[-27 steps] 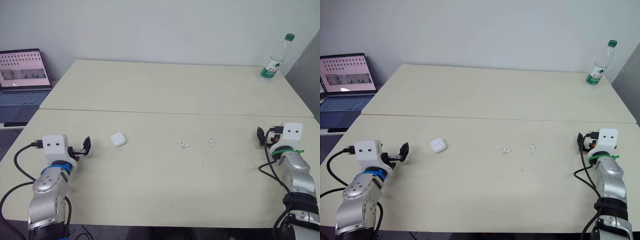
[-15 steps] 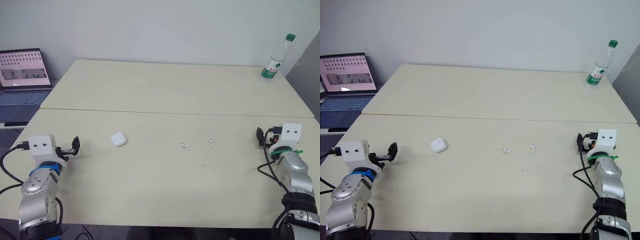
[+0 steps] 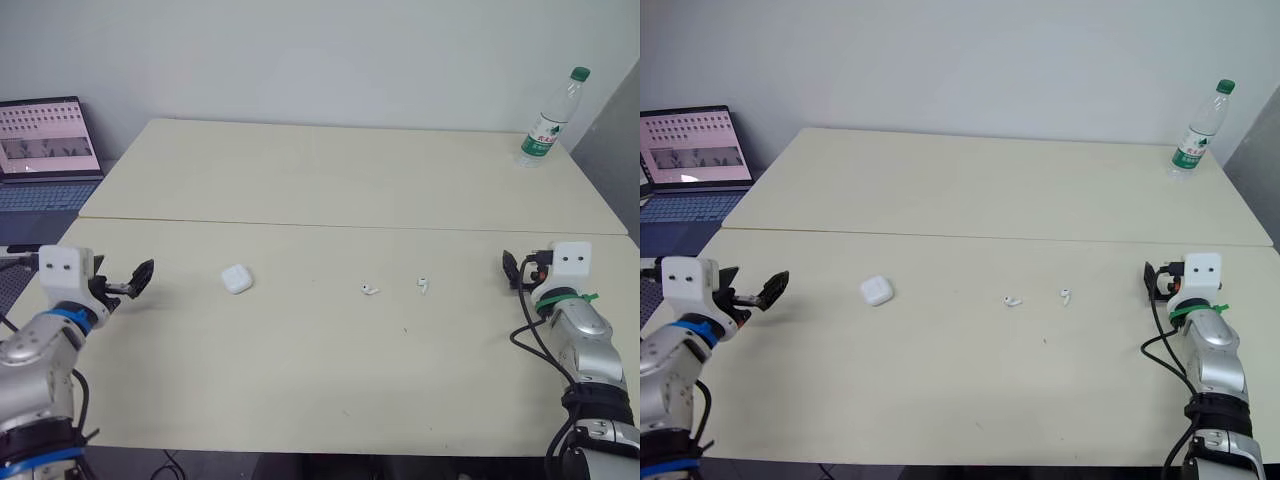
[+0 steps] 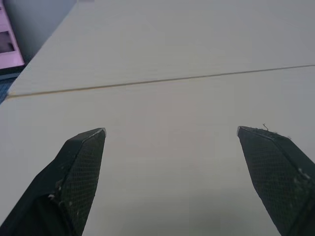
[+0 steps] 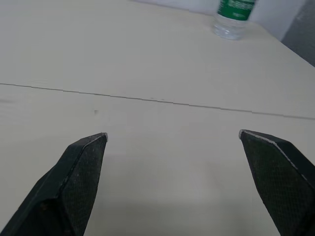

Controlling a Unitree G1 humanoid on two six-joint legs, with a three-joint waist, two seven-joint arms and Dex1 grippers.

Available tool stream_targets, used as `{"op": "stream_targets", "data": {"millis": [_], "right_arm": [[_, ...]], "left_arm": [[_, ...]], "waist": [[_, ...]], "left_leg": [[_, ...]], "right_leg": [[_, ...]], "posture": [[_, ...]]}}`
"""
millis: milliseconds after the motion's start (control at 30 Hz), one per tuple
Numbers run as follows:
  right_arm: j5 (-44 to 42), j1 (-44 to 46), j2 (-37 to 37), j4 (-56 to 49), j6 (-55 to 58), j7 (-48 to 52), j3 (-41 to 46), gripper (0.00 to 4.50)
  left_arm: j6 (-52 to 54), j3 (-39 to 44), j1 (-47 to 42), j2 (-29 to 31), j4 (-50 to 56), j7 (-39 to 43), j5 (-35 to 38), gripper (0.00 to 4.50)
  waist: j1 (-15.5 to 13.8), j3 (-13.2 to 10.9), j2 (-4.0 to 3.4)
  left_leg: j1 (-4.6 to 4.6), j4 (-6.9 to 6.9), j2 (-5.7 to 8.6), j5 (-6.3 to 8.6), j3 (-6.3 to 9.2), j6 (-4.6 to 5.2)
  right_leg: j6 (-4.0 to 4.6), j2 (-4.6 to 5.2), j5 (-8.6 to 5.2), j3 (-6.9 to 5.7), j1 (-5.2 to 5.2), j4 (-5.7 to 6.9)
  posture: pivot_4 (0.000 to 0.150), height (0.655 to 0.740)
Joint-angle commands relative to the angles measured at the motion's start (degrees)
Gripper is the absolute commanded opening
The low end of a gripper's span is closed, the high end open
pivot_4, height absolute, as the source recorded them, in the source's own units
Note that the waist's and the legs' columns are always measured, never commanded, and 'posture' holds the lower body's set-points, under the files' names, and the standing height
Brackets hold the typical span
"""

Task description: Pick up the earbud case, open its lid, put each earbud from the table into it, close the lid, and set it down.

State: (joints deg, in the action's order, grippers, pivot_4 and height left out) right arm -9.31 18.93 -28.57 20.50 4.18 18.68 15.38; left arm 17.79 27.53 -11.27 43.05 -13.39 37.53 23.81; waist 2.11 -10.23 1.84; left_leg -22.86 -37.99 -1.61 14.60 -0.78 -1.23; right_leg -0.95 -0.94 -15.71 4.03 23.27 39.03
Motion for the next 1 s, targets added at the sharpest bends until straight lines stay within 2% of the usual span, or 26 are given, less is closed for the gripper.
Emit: {"op": "stream_targets", "data": {"millis": [33, 200, 400, 567, 733, 1000], "right_arm": [[-4.4, 3.8, -1.1, -5.9, 1.1, 10.4, -3.2, 4.50], [-12.2, 10.8, 0.1, -11.3, 8.4, 27.1, -10.7, 4.50], [-18.3, 13.5, 2.4, -22.8, 17.9, 38.0, -20.3, 4.50], [-21.3, 11.7, 3.4, -29.3, 22.9, 40.1, -23.5, 4.50], [-21.0, 11.5, 4.3, -32.2, 24.2, 38.5, -24.5, 4.50], [-21.4, 12.2, 4.4, -33.6, 25.4, 37.2, -23.5, 4.50]], "left_arm": [[5.6, -3.9, -3.8, 4.3, 4.0, 11.8, 5.4, 4.49], [8.3, -13.4, -9.2, 8.0, 2.5, 24.0, 4.0, 4.49], [-0.9, -24.2, -15.5, 8.0, -7.1, 32.3, -4.9, 4.49], [-7.1, -27.6, -21.1, 6.5, -15.9, 35.6, -8.9, 4.49], [-8.6, -30.3, -22.3, 5.4, -19.4, 39.1, -11.3, 4.49], [-12.9, -31.4, -23.2, 3.8, -25.9, 38.5, -15.1, 4.49]], "waist": [[0.2, 0.0, 0.00], [0.7, 0.0, -0.03], [0.6, 0.0, -0.03], [-0.2, 0.0, -0.03], [-0.3, 0.0, -0.03], [-0.3, 0.0, -0.02]], "left_leg": [[0.01, 0.00, 0.00, 0.00, -0.01, 0.00], [0.04, -0.01, -0.02, -0.01, -0.02, 0.01], [-0.09, 0.06, -0.04, 0.01, 0.26, 0.01], [-0.23, -0.01, -0.01, 0.01, 0.37, 0.01], [-0.23, -0.05, 0.01, 0.01, 0.35, 0.01], [-0.22, -0.06, -0.01, 0.01, 0.41, 0.01]], "right_leg": [[0.00, 0.00, 0.00, 0.00, 0.00, -0.01], [-0.01, -0.08, 0.00, -0.07, 0.00, 0.02], [0.17, -0.11, -0.11, -0.20, 0.05, 0.01], [0.22, -0.08, -0.13, -0.35, 0.13, 0.02], [0.21, -0.04, -0.13, -0.38, 0.12, 0.04], [0.21, -0.04, -0.13, -0.42, 0.11, 0.07]], "posture": [[0.150, 0.7400], [0.150, 0.7400], [0.150, 0.7400], [0.150, 0.7400], [0.150, 0.7400], [0.150, 0.7400]]}}
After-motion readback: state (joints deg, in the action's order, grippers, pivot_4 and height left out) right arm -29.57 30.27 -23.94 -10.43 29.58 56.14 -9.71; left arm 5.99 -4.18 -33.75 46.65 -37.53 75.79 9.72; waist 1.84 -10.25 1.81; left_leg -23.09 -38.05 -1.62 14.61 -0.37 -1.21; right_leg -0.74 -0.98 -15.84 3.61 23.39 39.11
